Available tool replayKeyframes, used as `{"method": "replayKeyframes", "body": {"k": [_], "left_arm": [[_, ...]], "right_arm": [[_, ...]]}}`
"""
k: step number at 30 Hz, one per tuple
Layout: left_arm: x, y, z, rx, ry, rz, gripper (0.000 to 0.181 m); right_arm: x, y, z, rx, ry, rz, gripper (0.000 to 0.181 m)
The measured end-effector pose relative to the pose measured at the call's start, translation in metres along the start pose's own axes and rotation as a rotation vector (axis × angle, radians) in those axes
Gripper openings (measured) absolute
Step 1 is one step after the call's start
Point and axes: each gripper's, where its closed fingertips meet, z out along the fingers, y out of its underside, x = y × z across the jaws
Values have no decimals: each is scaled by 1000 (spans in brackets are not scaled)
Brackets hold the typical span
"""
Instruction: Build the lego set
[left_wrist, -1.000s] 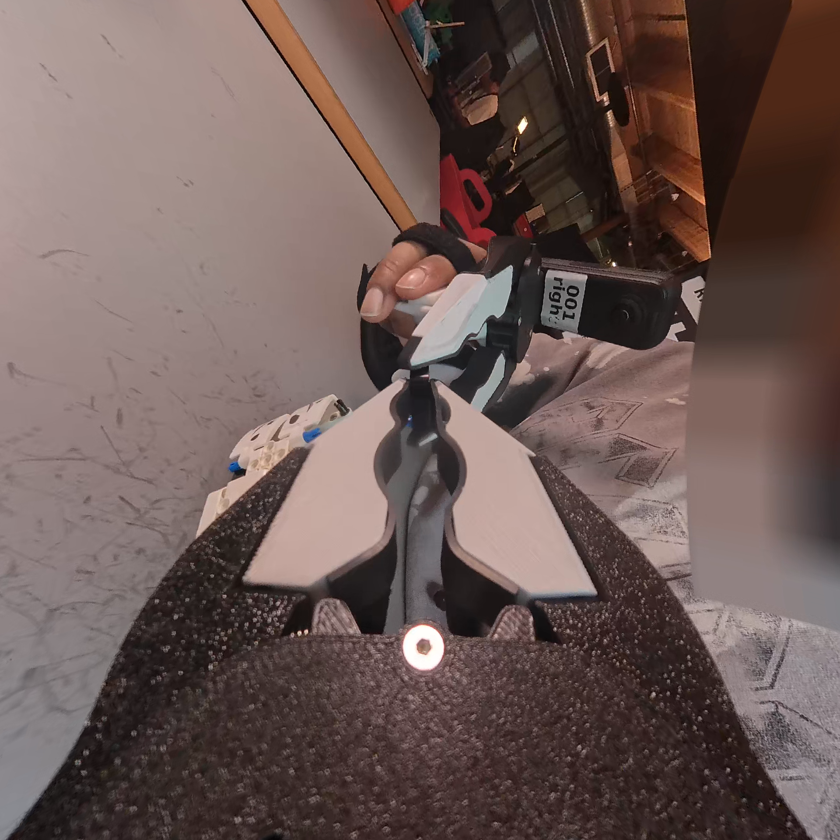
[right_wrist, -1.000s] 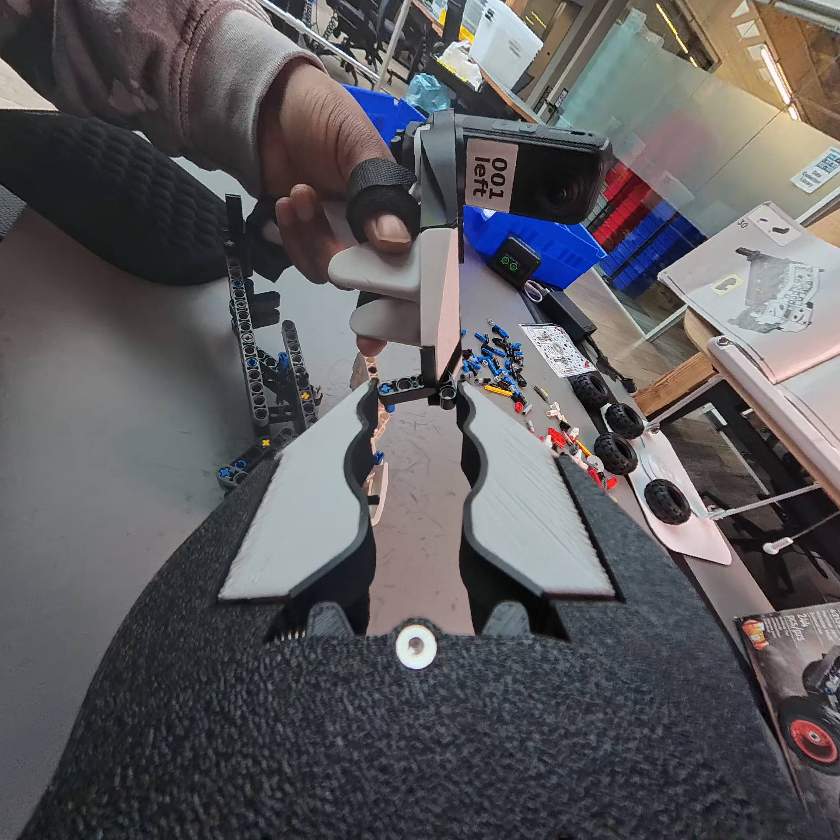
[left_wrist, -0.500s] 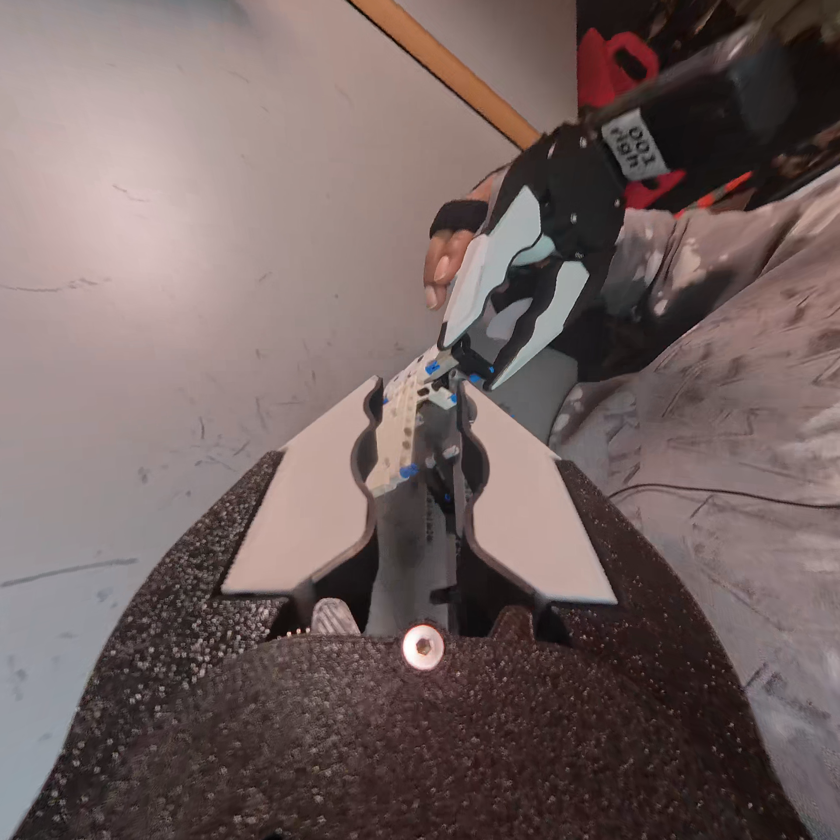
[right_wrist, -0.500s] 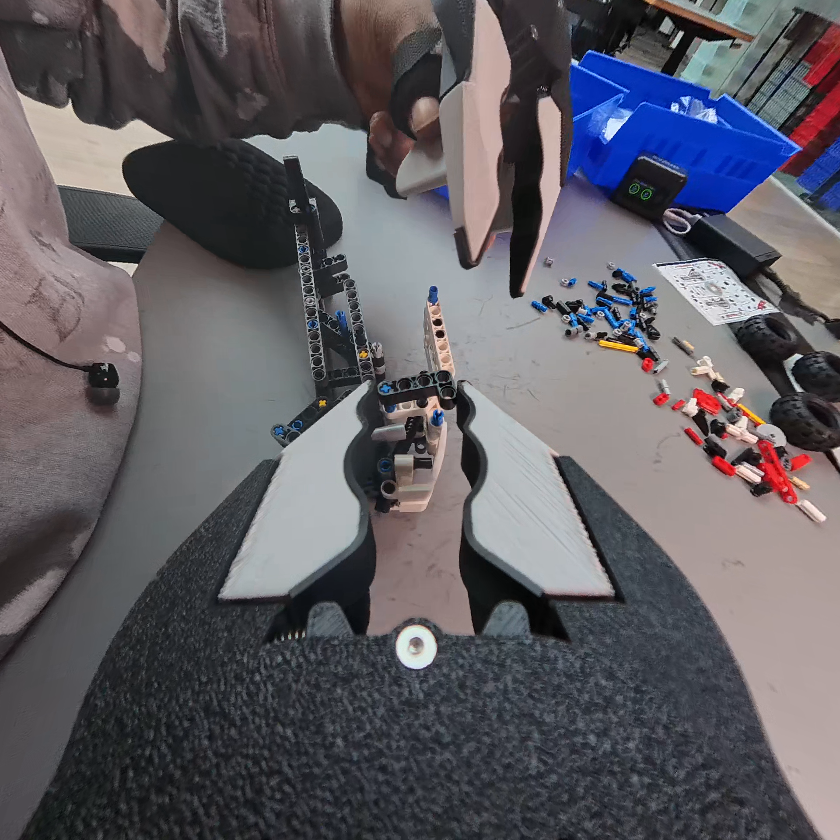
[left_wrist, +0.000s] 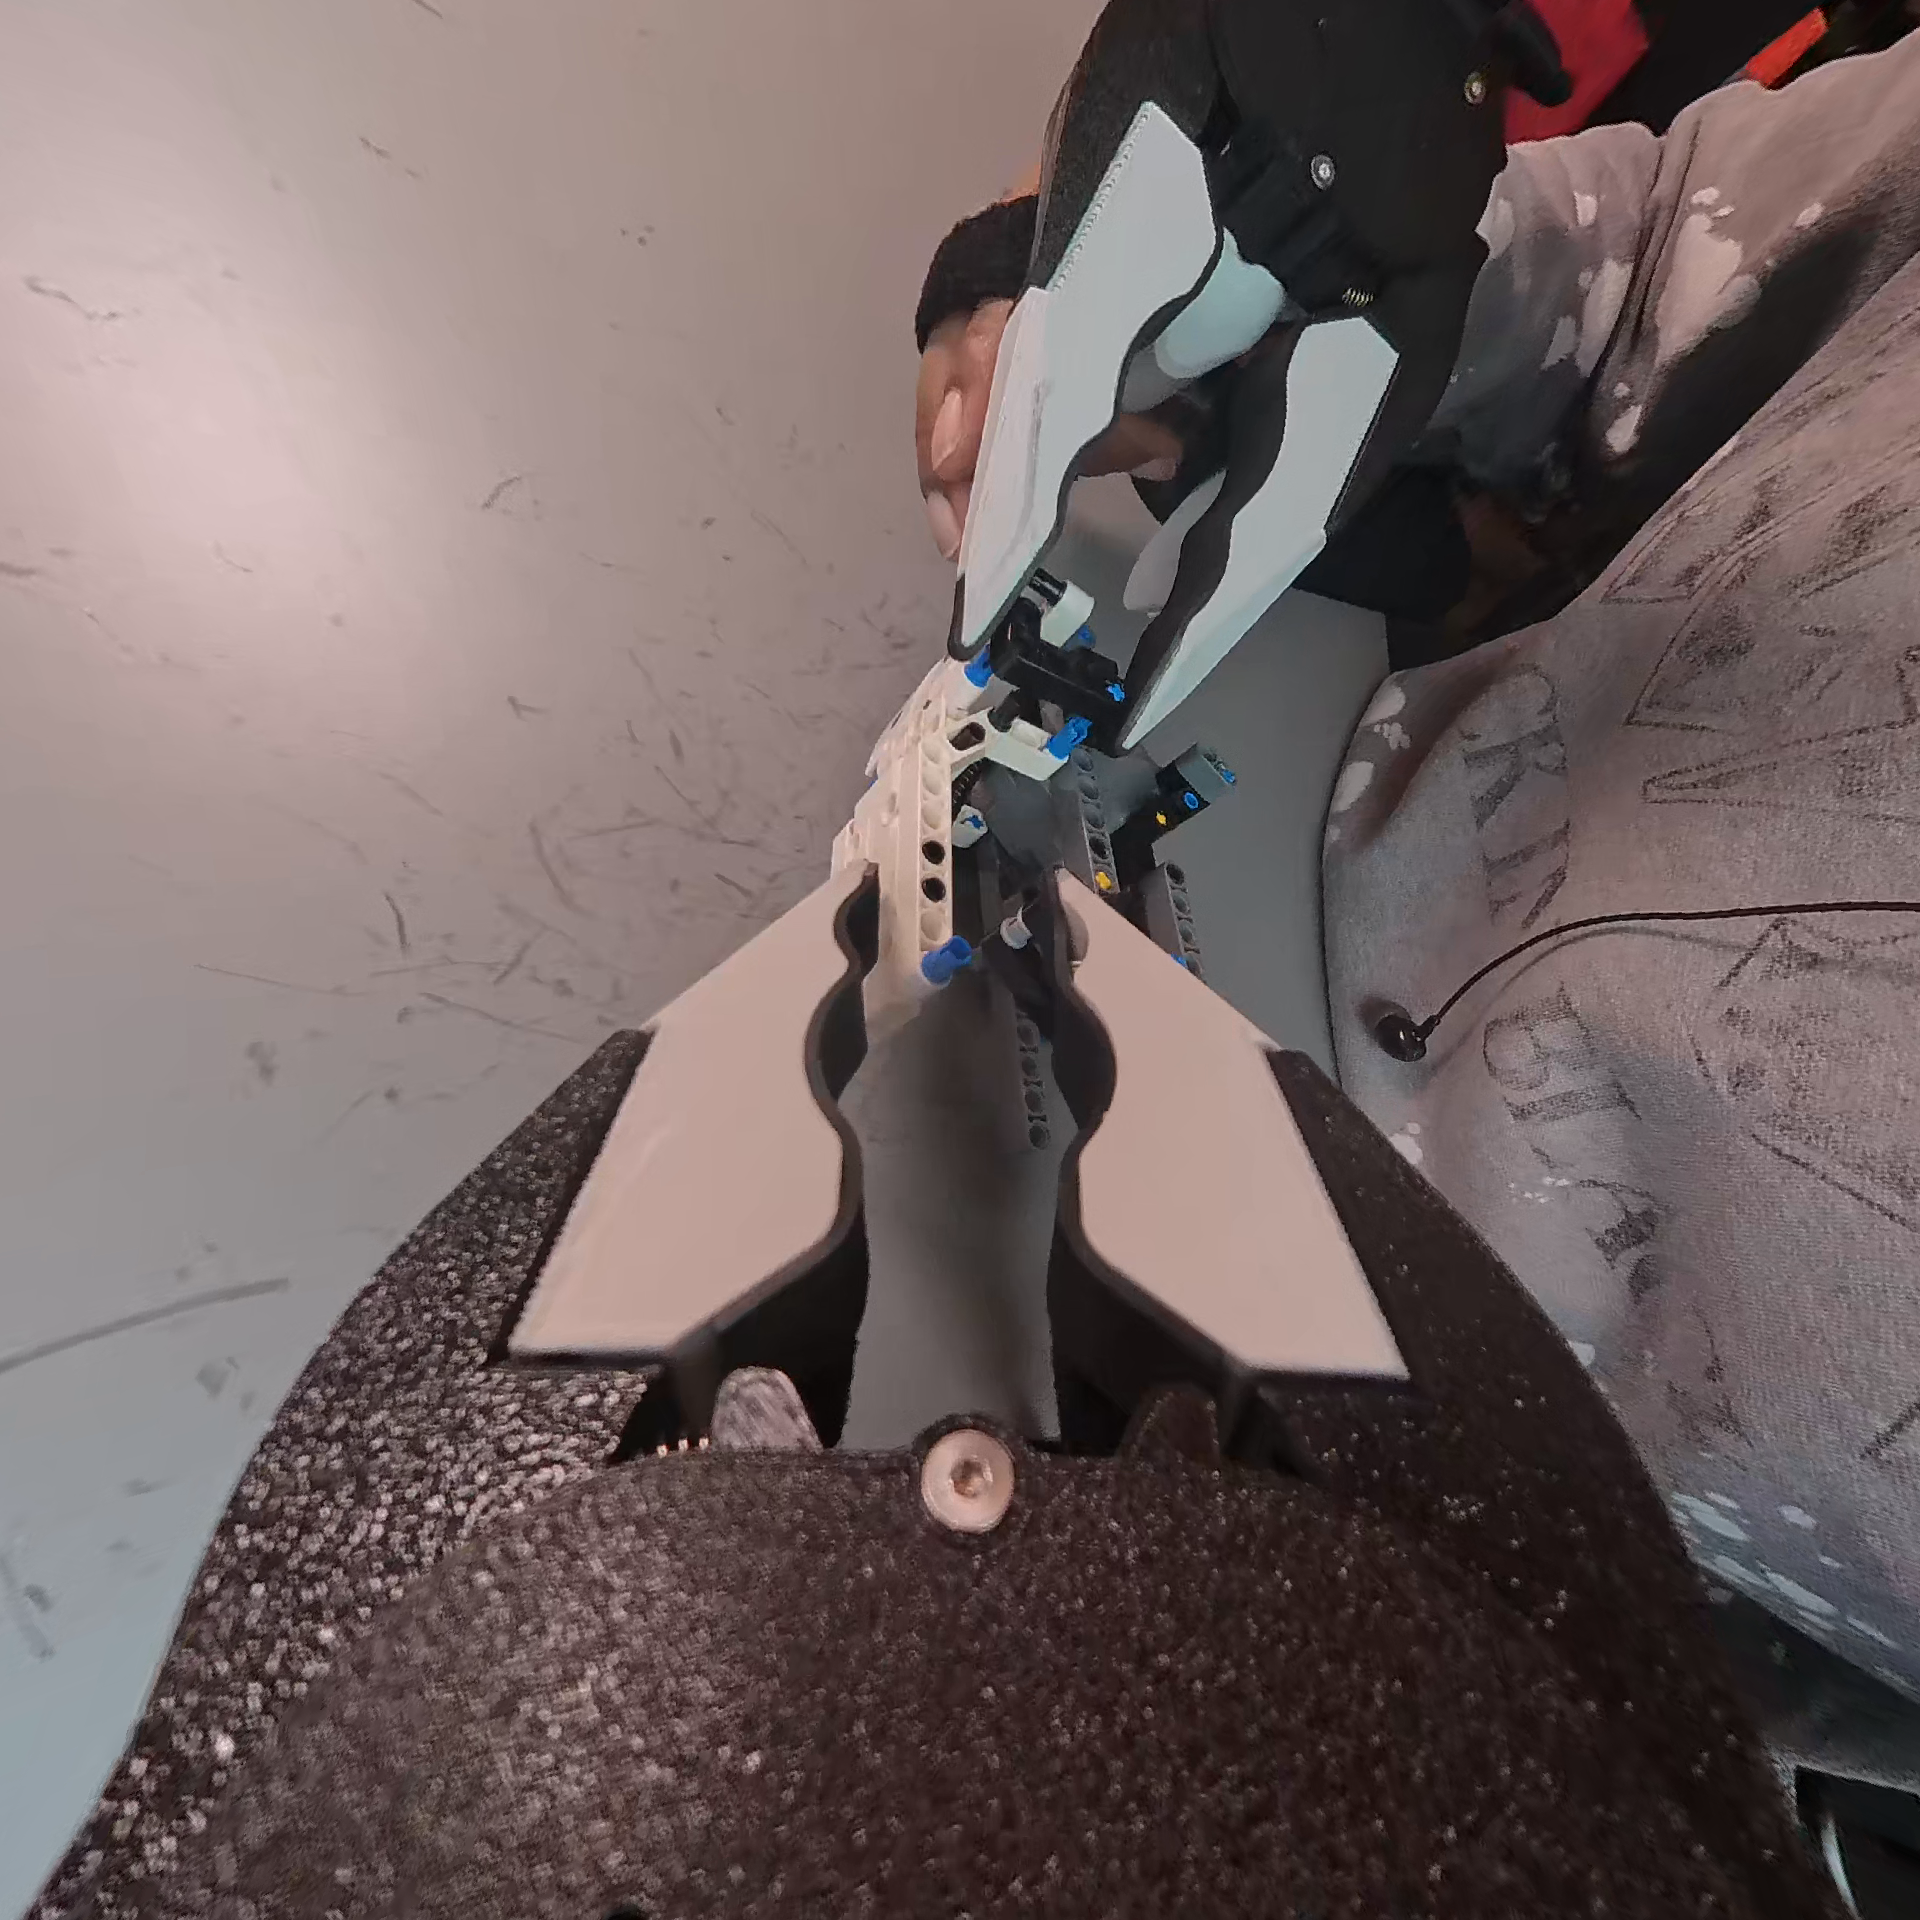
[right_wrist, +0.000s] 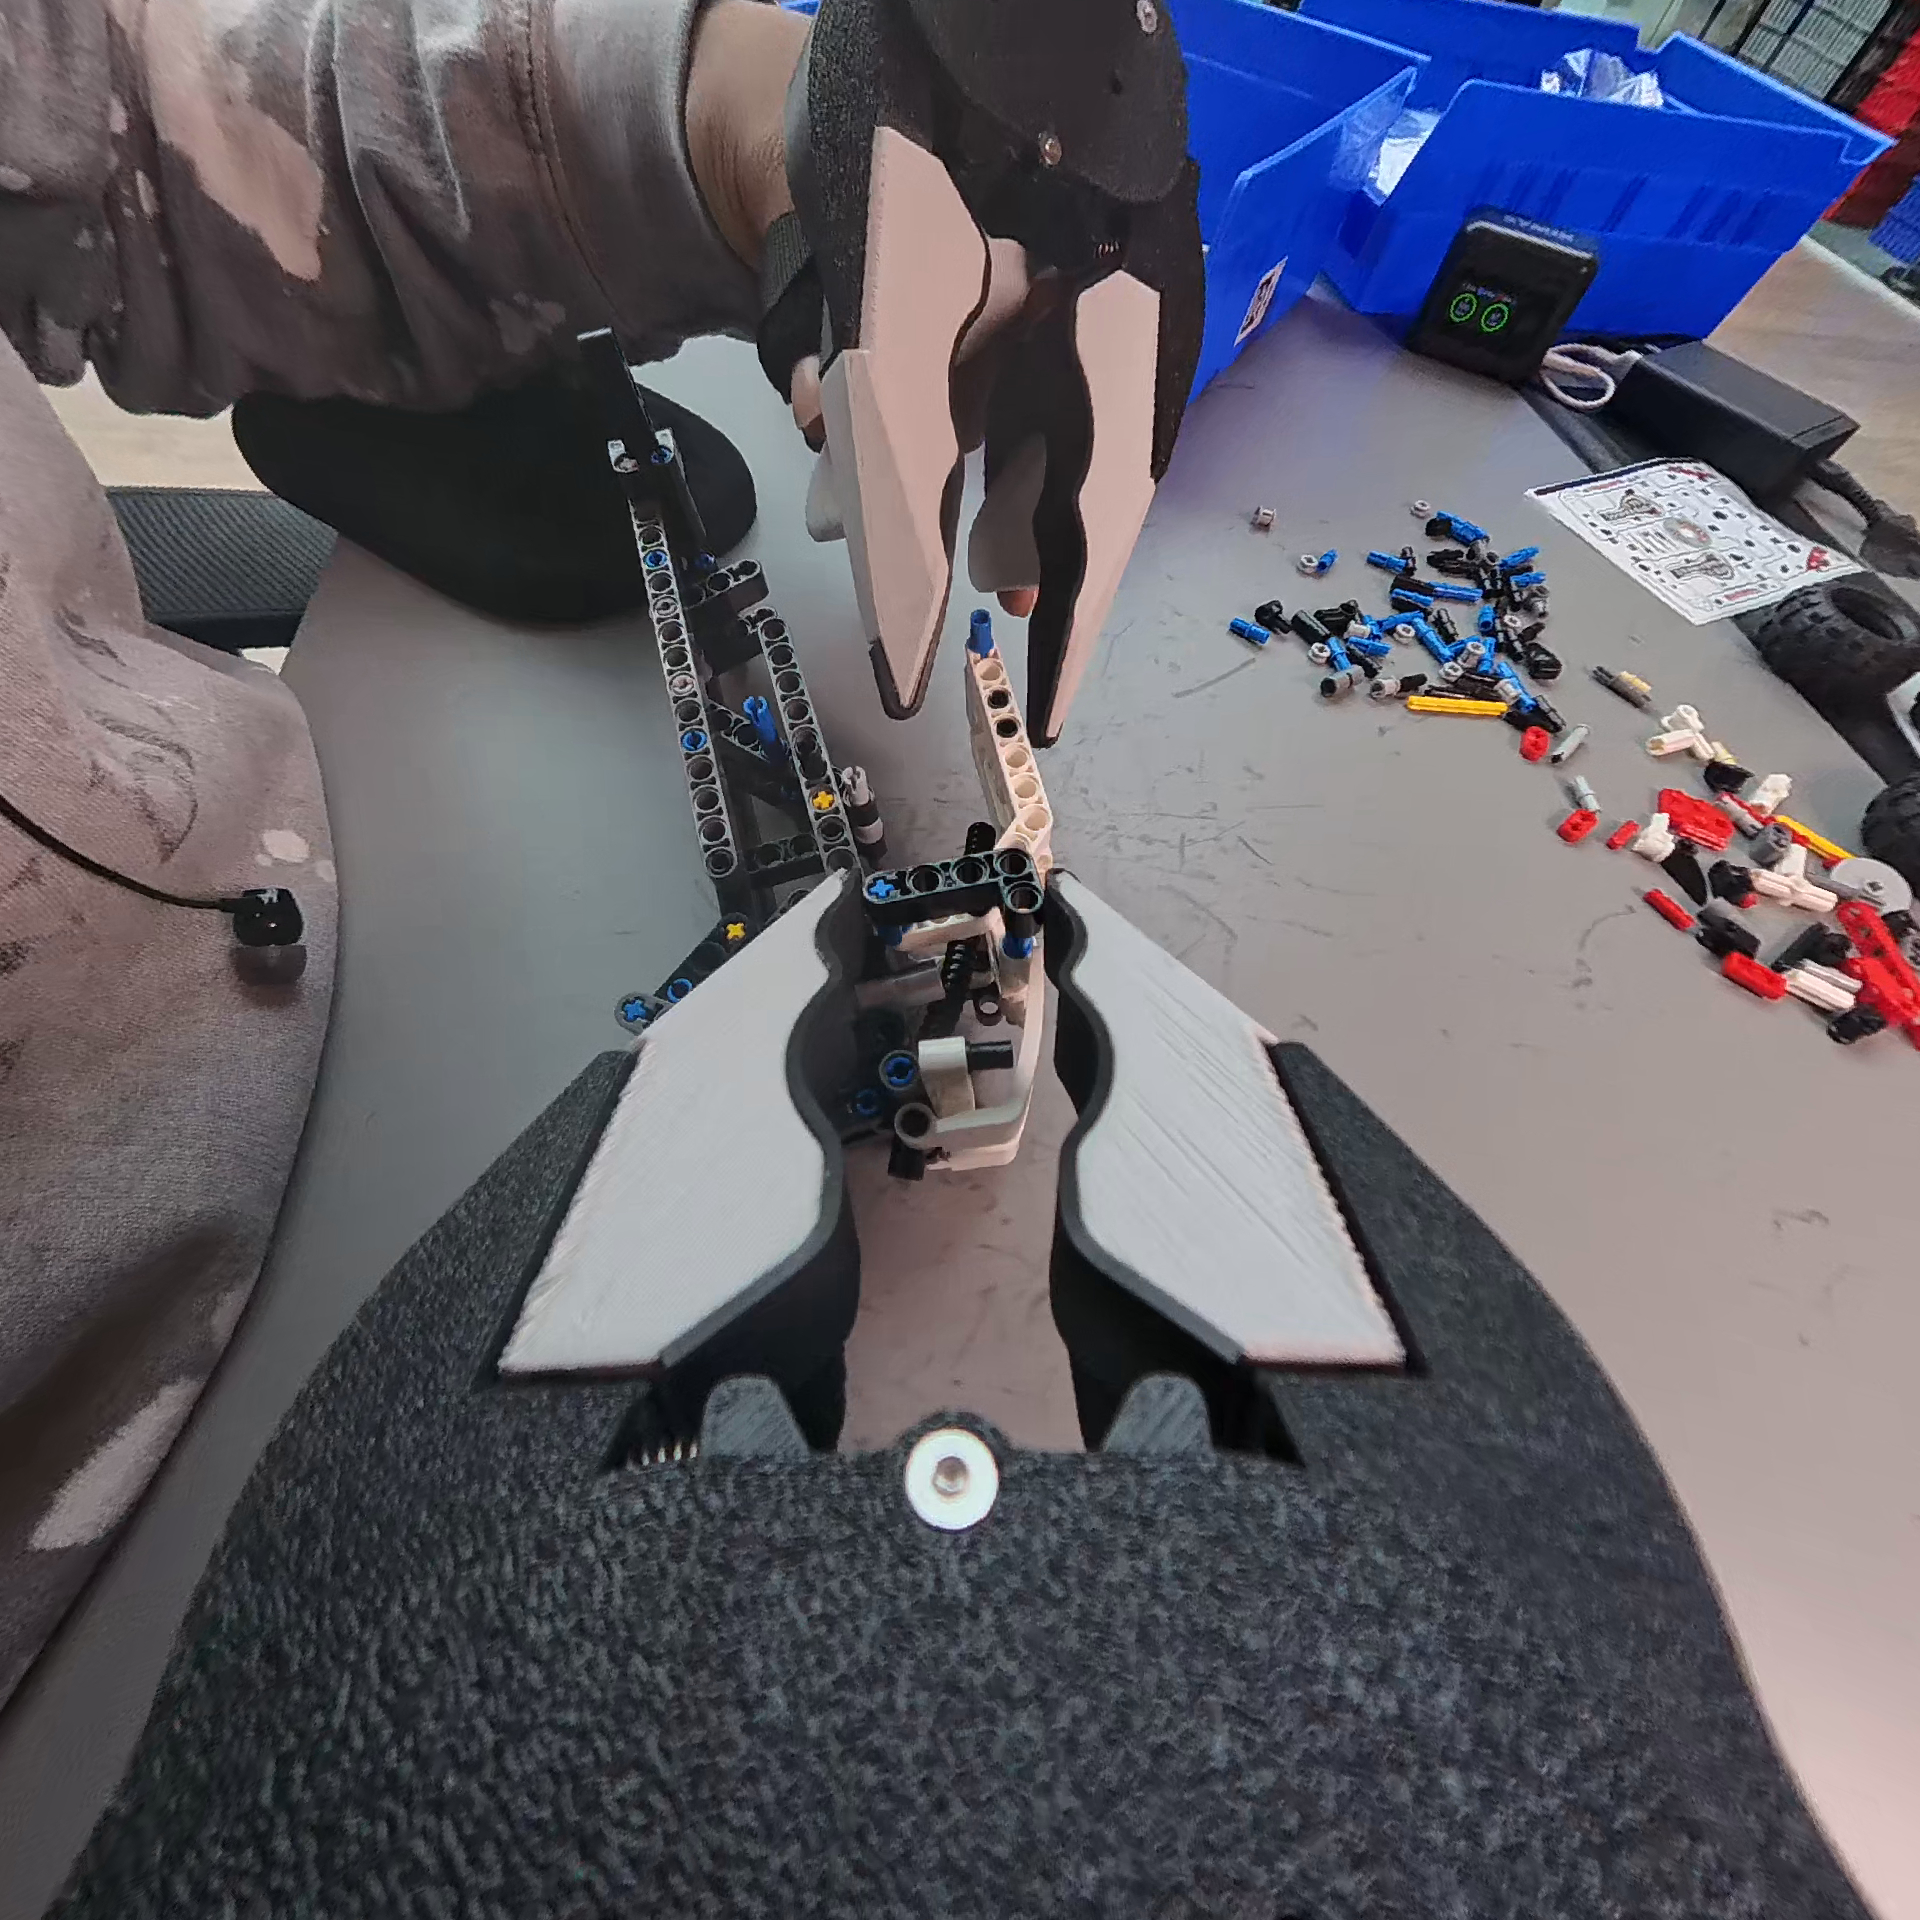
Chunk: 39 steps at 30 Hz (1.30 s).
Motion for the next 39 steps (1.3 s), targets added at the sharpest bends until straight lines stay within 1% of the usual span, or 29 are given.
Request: {"method": "replayKeyframes", "body": {"k": [5,12,24,34,39], "left_arm": [[-2,3,1,1,-2,1,26],[-4,3,2,39,-13,4,22],[-6,-2,3,159,-21,-54,14],[-6,-3,3,163,-63,-57,13],[-6,-3,3,161,-73,-54,12]], "right_arm": [[0,3,0,1,10,23,33],[0,4,0,13,18,52,33],[-1,3,-1,44,24,107,33],[-3,1,-2,32,30,129,33],[-5,-8,-5,82,43,156,33]]}}
